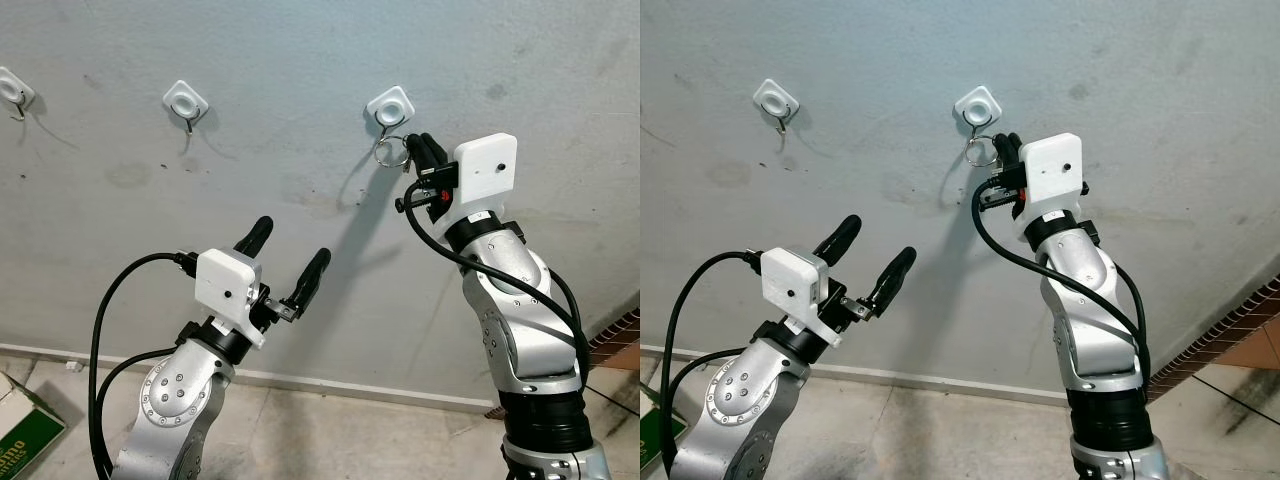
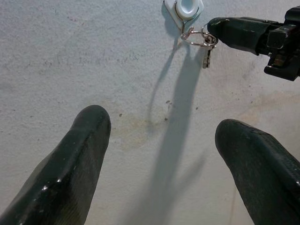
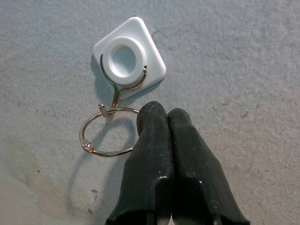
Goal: Hang keys on a hook
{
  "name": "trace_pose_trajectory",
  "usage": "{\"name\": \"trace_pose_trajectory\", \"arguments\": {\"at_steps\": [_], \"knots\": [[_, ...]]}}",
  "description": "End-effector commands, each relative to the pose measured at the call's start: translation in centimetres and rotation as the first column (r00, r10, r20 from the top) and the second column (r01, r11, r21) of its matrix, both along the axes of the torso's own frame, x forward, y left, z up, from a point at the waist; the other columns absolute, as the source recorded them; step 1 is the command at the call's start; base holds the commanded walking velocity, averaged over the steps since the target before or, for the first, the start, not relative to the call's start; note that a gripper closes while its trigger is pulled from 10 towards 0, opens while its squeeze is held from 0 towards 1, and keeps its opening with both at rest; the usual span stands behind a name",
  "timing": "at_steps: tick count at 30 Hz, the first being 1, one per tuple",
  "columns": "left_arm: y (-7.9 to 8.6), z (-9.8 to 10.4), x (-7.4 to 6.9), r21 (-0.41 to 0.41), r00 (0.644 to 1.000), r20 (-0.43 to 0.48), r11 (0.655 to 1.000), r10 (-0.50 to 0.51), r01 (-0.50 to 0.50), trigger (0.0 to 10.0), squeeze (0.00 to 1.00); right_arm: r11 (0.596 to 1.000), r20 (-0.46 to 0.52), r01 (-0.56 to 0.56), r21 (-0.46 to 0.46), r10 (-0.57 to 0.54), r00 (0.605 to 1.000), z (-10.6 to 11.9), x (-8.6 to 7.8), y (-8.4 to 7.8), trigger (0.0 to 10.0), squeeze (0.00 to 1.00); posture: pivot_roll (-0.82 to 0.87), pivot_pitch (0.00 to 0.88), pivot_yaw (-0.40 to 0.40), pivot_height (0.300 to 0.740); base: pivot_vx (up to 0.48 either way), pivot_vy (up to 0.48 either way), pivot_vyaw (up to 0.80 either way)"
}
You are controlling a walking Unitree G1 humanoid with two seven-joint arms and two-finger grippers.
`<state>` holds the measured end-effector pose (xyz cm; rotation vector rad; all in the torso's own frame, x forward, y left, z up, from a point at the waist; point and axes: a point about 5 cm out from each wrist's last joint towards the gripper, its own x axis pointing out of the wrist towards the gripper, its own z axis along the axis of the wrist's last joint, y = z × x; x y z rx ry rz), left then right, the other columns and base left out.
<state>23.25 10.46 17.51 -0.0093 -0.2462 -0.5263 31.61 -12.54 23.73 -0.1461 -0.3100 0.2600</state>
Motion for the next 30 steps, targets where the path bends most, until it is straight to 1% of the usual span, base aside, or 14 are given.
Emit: {"name": "trace_pose_trajectory", "arguments": {"at_steps": [1, 14, 16, 21, 23, 30], "knots": [[0.0, 0.0, -0.2, 0.005, 1.0, -0.005, 1.0, 0.001, -0.001, 10.0, 0.0, 1.0, -0.012, 0.011, 0.013, -0.011, 1.0, 0.0, 0.2, -0.2, 10.0, 0.0, -0.02, 0.087, 0.023, 0.74, 0.0, 0.0, 0.0], [0.1, -0.2, -0.1, 0.006, 1.0, -0.018, 1.0, 0.011, -0.011, 10.0, 0.0, 1.0, -0.015, 0.002, -0.011, -0.002, 1.0, -0.4, 0.2, -0.1, 10.0, 0.0, -0.02, 0.083, 0.021, 0.74, 0.0, 0.0, 0.0], [0.1, -0.3, -0.1, 0.007, 1.0, -0.02, 1.0, 0.011, -0.011, 10.0, 0.0, 0.999, -0.005, -0.01, -0.037, 0.01, 1.0, -0.6, 0.0, 0.3, 10.0, 0.0, -0.02, 0.083, 0.021, 0.74, 0.0, 0.0, 0.0], [0.1, -0.3, 0.0, 0.008, 1.0, -0.021, 1.0, 0.012, -0.012, 10.0, 0.0, 0.997, 0.002, -0.026, -0.066, 0.026, 1.0, -0.9, -0.2, 0.7, 10.0, 0.0, -0.02, 0.085, 0.022, 0.74, 0.0, 0.0, 0.0], [0.0, -0.4, -0.1, 0.01, 1.0, -0.023, 1.0, 0.013, -0.013, 10.0, 0.0, 0.995, 0.003, -0.043, -0.085, 0.043, 0.999, -1.2, -0.3, 1.1, 10.0, 0.0, -0.02, 0.086, 0.02, 0.74, 0.0, 0.0, 0.0], [0.1, -0.5, -0.1, 0.015, 0.999, -0.027, 1.0, 0.019, -0.019, 10.0, 0.0, 0.992, -0.002, -0.058, -0.11, 0.058, 0.998, -1.9, -0.4, 1.5, 10.0, 0.0, -0.02, 0.086, 0.02, 0.74, 0.0, 0.0, 0.0]]}}
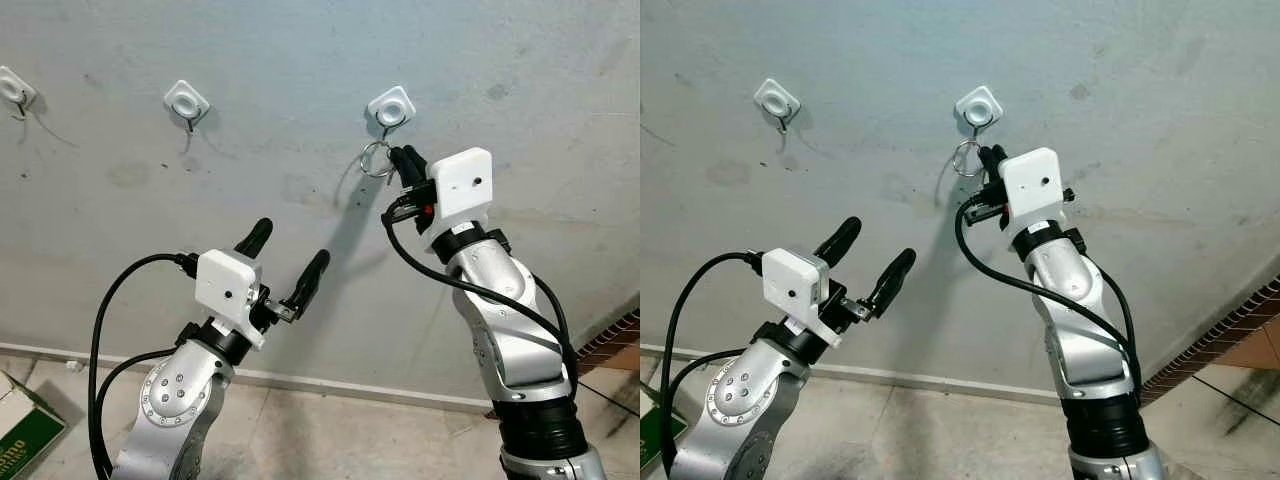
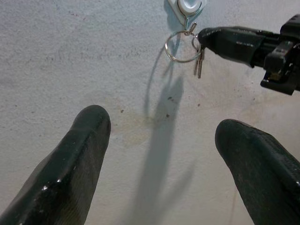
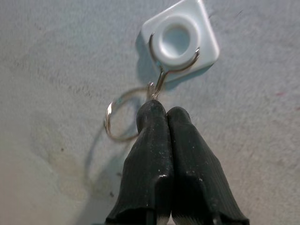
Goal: Hang keys on a hook
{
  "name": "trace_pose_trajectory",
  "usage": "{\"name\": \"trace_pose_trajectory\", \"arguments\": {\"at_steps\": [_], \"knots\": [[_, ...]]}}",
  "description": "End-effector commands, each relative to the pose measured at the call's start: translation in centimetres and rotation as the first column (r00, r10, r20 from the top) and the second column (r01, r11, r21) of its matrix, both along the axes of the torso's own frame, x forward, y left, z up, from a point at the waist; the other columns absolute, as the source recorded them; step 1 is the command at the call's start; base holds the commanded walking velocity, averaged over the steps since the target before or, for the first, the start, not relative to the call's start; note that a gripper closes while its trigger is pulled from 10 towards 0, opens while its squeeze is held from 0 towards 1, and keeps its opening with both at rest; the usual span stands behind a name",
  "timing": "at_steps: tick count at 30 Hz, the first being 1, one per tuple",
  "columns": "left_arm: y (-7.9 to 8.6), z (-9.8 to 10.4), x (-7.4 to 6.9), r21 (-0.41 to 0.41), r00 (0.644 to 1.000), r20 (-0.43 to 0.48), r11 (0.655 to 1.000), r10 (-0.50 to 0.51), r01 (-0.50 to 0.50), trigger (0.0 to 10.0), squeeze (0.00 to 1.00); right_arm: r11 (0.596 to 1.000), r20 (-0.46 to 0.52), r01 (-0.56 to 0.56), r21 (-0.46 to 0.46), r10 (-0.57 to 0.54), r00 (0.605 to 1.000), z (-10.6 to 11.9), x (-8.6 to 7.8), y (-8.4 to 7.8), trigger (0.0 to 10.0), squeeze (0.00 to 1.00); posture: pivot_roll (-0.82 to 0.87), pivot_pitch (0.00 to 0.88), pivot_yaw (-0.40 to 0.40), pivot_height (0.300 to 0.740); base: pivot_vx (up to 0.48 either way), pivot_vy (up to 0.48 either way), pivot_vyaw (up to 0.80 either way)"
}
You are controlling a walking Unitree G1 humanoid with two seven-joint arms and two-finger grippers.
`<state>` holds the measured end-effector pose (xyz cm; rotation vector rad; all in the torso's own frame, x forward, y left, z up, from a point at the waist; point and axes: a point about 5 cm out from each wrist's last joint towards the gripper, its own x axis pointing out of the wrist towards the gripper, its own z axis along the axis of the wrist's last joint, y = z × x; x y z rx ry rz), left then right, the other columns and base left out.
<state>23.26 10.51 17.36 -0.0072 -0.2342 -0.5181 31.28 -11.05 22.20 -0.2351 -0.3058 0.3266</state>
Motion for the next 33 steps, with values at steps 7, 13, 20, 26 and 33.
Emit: {"name": "trace_pose_trajectory", "arguments": {"at_steps": [7, 13, 20, 26, 33], "knots": [[0.0, -0.5, -0.1, 0.015, 1.0, -0.019, 1.0, 0.012, -0.012, 10.0, 0.0, 1.0, -0.009, -0.007, -0.025, 0.007, 1.0, -0.9, 0.0, 0.1, 10.0, 0.0, -0.02, 0.086, 0.019, 0.74, 0.0, 0.0, 0.0], [0.0, -0.5, 0.0, 0.016, 1.0, -0.018, 1.0, 0.013, -0.013, 10.0, 0.0, 0.999, -0.016, -0.006, -0.033, 0.005, 1.0, -1.3, 0.0, 0.2, 10.0, 0.0, -0.02, 0.086, 0.02, 0.74, 0.0, 0.0, 0.0], [-0.1, -0.4, 0.0, 0.014, 1.0, -0.012, 1.0, 0.011, -0.01, 10.0, 0.0, 0.999, -0.026, 0.015, -0.049, -0.017, 1.0, -1.8, 0.2, 0.0, 10.0, 0.0, -0.02, 0.086, 0.02, 0.74, 0.0, 0.0, 0.0], [-0.2, -0.1, 0.0, 0.005, 1.0, 0.006, 1.0, 0.004, -0.004, 10.0, 0.0, 0.998, -0.029, 0.029, -0.059, -0.031, 0.999, -2.2, 0.2, -0.2, 10.0, 0.0, -0.02, 0.086, 0.021, 0.74, 0.0, 0.0, 0.0], [-0.7, 0.9, 0.5, -0.019, 0.999, 0.041, 1.0, -0.013, 0.014, 10.0, 0.0, 0.997, -0.028, 0.032, -0.067, -0.034, 0.999, -2.4, 0.3, -0.3, 10.0, 0.0, -0.02, 0.086, 0.02, 0.74, 0.0, 0.0, 0.0]]}}
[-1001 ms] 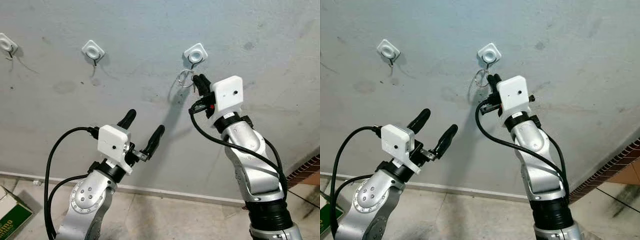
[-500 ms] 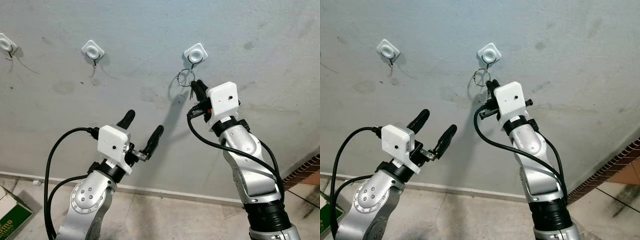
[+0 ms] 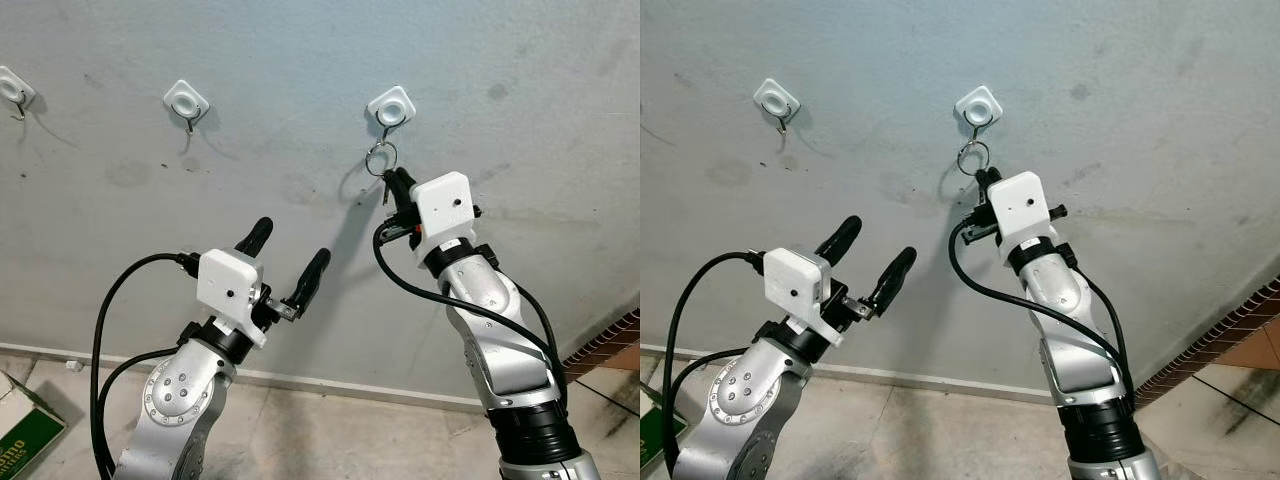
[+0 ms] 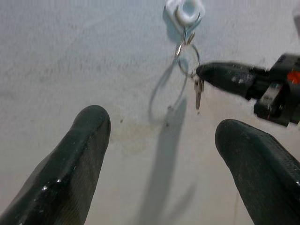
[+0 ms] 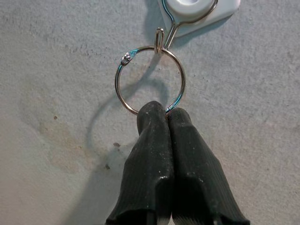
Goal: Hang keys on a hook
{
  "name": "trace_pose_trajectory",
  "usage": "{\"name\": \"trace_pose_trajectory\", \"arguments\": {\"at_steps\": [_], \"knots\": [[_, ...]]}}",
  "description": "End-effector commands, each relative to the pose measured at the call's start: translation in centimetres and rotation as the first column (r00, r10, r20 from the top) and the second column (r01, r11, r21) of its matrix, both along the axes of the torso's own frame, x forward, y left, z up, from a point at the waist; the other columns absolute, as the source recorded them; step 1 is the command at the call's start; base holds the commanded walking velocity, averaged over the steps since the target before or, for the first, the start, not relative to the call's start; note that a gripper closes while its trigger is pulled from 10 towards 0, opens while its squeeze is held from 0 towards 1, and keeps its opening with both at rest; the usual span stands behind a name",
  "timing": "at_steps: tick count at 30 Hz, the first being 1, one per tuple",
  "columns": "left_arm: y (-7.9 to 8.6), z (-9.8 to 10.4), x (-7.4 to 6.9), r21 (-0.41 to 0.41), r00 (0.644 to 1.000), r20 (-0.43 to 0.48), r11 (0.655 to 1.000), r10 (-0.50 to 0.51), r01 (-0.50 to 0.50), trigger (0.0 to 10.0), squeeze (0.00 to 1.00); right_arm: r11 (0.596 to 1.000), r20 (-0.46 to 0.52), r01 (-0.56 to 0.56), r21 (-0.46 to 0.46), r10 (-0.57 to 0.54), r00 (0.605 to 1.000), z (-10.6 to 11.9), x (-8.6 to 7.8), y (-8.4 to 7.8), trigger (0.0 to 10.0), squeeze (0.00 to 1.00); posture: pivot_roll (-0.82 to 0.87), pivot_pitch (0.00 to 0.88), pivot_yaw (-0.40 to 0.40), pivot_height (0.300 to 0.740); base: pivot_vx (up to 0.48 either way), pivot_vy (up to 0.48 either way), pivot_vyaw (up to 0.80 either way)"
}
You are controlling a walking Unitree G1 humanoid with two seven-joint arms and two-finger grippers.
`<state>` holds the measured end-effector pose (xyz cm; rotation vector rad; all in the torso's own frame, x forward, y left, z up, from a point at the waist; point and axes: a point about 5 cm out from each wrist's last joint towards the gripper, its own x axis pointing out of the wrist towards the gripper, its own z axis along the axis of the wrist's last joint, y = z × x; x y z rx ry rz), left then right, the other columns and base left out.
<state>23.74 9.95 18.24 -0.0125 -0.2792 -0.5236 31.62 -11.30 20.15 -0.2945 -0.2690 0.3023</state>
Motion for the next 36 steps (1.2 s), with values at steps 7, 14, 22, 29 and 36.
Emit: {"name": "trace_pose_trajectory", "arguments": {"at_steps": [7, 14, 22, 29, 36], "knots": [[-0.3, -0.3, -0.1, -0.005, 1.0, -0.008, 1.0, -0.015, 0.015, 10.0, 0.0, 1.0, -0.005, -0.003, 0.006, 0.003, 1.0, -0.4, 0.0, -0.1, 10.0, 1.0, -0.02, 0.085, 0.02, 0.74, 0.0, 0.0, 0.0], [-0.2, -0.6, -0.1, 0.006, 1.0, -0.021, 1.0, -0.01, 0.01, 10.0, 0.0, 1.0, -0.003, 0.001, 0.009, -0.001, 1.0, -0.5, 0.1, -0.1, 10.0, 1.0, -0.02, 0.086, 0.02, 0.74, 0.0, 0.0, 0.0], [-0.1, -0.8, -0.1, 0.013, 1.0, -0.027, 1.0, -0.002, 0.003, 10.0, 0.0, 0.999, 0.027, 0.03, -0.013, -0.03, 0.999, -0.3, 0.1, -0.5, 10.0, 1.0, -0.03, 0.086, 0.02, 0.74, 0.0, 0.0, 0.0], [-0.1, -1.5, -0.4, 0.021, 0.998, -0.056, 1.0, 0.004, -0.003, 10.0, 0.0, 0.998, 0.034, 0.064, -0.02, -0.063, 0.997, -0.5, -0.2, -1.2, 10.0, 1.0, -0.03, 0.086, 0.019, 0.74, 0.0, 0.0, 0.0], [0.7, -2.1, -0.8, 0.038, 0.997, -0.073, 0.999, 0.035, -0.032, 10.0, 0.0, 0.999, 0.017, 0.05, -0.005, -0.05, 0.999, -0.7, -1.4, -1.7, 10.0, 1.0, -0.02, 0.085, 0.012, 0.74, 0.0, 0.0, 0.0]]}}
